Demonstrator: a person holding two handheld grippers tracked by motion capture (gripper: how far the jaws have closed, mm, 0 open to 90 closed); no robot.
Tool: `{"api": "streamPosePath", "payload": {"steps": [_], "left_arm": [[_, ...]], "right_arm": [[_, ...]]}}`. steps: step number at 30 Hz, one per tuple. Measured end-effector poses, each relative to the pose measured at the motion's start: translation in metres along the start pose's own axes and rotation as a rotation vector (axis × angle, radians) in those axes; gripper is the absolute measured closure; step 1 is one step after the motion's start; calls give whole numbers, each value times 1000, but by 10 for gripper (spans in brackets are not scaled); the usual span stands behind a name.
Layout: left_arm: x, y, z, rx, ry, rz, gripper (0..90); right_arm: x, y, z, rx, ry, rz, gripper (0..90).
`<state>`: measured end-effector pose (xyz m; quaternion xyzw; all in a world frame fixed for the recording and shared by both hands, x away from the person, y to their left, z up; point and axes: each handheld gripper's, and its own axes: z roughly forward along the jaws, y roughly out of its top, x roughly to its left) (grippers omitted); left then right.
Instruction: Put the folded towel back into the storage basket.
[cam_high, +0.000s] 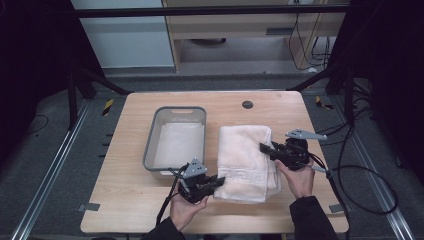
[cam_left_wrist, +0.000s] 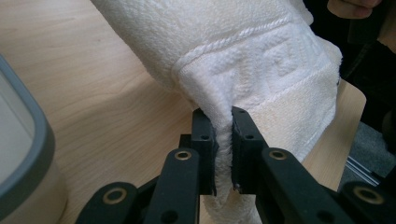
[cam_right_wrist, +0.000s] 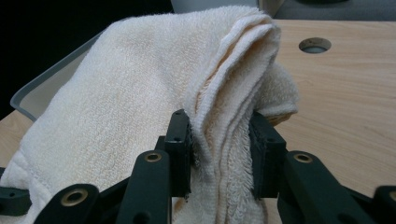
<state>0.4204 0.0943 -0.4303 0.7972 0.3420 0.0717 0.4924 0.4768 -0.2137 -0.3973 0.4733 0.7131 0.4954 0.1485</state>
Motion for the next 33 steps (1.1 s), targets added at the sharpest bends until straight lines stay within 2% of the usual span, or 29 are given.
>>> {"api": "streamPosePath", "payload": {"steps": [13, 20, 28, 33], "left_arm": [[2, 14, -20, -51, 28, 22, 817], [6, 20, -29, -72, 46, 19, 817], [11, 30, -46, -113, 75, 20, 818], [16, 34, -54, -133, 83, 12, 818]], "right_arm": [[12, 18, -3, -55, 8, -29, 655], [19, 28, -1, -74, 8, -38, 655], [33, 48, 4, -104, 12, -66, 655], [39, 55, 7, -118, 18, -64, 655]]}}
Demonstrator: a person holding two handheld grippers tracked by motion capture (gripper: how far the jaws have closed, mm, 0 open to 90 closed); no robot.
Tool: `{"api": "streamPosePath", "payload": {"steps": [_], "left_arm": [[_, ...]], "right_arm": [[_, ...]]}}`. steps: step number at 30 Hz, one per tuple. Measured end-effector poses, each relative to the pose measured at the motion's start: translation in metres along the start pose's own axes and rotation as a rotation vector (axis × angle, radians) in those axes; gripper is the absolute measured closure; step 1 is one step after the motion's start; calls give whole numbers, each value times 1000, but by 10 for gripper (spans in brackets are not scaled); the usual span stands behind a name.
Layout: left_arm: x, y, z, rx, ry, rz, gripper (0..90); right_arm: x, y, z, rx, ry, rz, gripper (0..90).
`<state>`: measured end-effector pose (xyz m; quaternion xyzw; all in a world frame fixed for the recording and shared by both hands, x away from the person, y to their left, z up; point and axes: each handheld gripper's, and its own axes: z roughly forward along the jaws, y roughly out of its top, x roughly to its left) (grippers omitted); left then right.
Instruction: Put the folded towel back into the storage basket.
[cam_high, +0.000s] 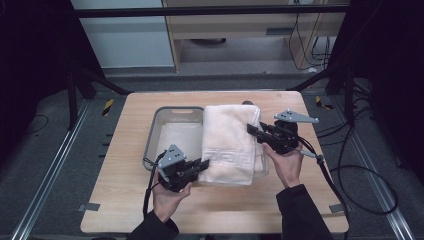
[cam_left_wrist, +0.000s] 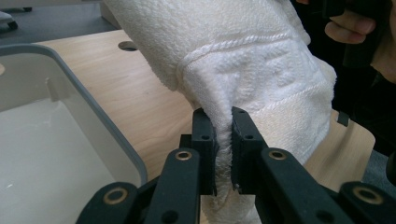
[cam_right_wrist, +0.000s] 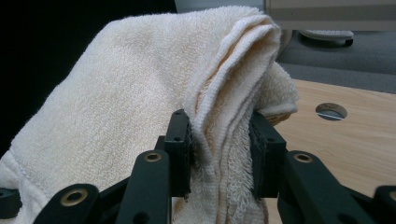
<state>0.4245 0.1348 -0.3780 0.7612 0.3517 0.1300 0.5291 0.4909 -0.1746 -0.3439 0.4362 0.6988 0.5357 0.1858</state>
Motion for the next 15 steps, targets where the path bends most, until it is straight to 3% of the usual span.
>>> {"api": "streamPosePath", "payload": {"steps": [15], "left_arm": [[14, 10, -17, -38, 50, 4, 820]], "right_arm": [[16, 20, 16, -20, 10, -7, 655]]}}
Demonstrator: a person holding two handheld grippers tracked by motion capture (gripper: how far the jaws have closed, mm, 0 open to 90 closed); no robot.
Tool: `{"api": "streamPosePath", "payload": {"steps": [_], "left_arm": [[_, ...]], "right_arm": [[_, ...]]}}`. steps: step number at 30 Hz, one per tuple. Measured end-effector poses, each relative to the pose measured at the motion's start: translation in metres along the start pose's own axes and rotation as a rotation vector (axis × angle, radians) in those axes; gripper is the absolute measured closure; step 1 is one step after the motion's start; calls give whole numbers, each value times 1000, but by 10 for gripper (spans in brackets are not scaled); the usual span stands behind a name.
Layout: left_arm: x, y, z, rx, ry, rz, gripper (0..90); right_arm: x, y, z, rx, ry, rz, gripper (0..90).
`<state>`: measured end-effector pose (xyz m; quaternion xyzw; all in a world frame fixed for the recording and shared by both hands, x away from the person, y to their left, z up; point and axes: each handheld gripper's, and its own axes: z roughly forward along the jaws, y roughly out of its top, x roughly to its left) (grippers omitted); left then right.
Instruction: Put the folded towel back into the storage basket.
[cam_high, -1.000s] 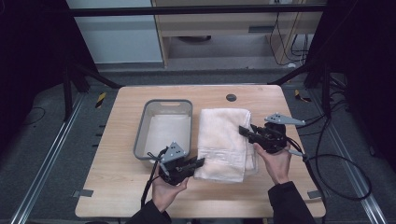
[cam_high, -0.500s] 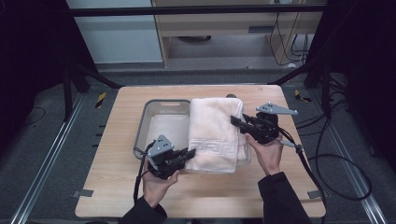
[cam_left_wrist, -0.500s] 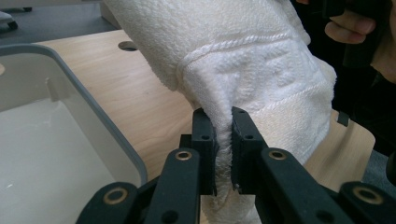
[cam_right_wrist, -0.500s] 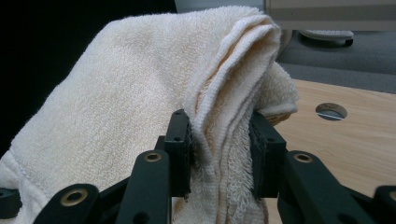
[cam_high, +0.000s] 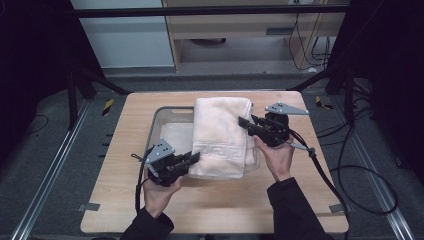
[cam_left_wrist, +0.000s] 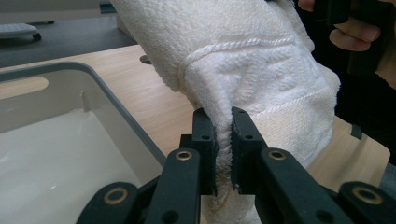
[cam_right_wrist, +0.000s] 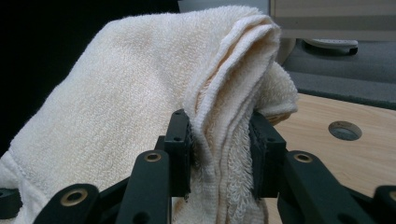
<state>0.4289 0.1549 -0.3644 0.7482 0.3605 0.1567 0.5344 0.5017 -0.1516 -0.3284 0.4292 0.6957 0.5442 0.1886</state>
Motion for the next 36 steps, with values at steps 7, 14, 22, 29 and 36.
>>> {"api": "streamPosePath", "payload": {"steps": [7, 14, 22, 29, 36], "left_arm": [[7, 4, -9, -21, 16, -13, 820], [16, 8, -18, -38, 37, -23, 821], [28, 11, -28, -54, 70, -43, 822], [38, 12, -35, -66, 99, -58, 822], [48, 13, -42, -69, 132, -68, 822]], "right_arm": [[8, 12, 8, -2, 7, -10, 655], [18, 23, 16, -1, 12, -23, 655], [31, 35, 30, -2, 14, -41, 655], [41, 41, 43, 2, 12, -49, 654], [50, 46, 56, 3, 10, -57, 654]]}}
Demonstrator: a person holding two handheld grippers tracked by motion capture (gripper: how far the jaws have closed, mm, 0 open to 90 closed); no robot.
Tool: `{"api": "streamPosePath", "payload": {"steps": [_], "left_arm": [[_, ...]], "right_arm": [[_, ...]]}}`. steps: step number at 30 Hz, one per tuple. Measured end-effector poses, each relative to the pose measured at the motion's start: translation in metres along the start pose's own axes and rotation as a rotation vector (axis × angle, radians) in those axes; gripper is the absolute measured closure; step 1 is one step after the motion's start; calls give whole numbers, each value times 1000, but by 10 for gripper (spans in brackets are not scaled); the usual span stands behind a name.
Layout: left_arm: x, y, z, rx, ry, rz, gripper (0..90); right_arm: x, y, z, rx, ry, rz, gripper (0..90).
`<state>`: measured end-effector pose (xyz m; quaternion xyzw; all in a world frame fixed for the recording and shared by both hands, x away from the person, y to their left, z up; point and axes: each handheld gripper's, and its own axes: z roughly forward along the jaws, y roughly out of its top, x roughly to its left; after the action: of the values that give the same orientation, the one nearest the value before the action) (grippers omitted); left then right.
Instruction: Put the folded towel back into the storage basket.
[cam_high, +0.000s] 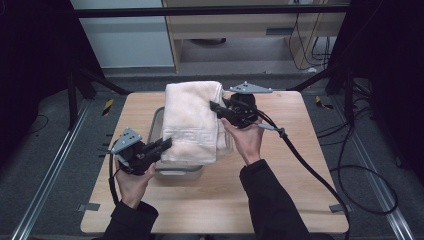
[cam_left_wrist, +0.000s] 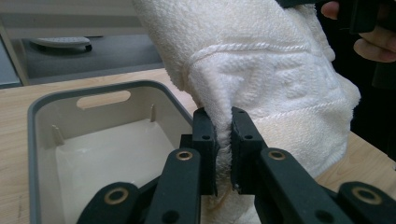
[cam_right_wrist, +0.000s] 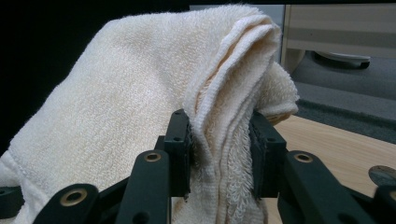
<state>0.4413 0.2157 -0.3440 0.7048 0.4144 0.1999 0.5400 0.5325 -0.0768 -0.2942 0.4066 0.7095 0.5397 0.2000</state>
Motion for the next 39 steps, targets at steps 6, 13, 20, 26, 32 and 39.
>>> {"api": "streamPosePath", "payload": {"steps": [6, 13, 20, 26, 32, 39], "left_arm": [[8, 2, -5, -11, 31, -5, 823], [19, 2, -11, -22, 55, -29, 824], [30, 1, -14, -21, 86, -33, 825], [37, -1, -14, -8, 120, -26, 825], [48, -5, -12, 10, 134, -41, 826], [57, -12, -7, 42, 155, -47, 825]], "right_arm": [[7, 4, 10, 0, 2, 0, 654], [17, 7, 23, -2, 6, 6, 653], [23, 9, 36, 3, 5, -3, 653], [29, 8, 48, 7, 2, -4, 653], [33, 5, 61, 21, -2, -3, 653], [34, -3, 77, 44, -7, 11, 653]]}}
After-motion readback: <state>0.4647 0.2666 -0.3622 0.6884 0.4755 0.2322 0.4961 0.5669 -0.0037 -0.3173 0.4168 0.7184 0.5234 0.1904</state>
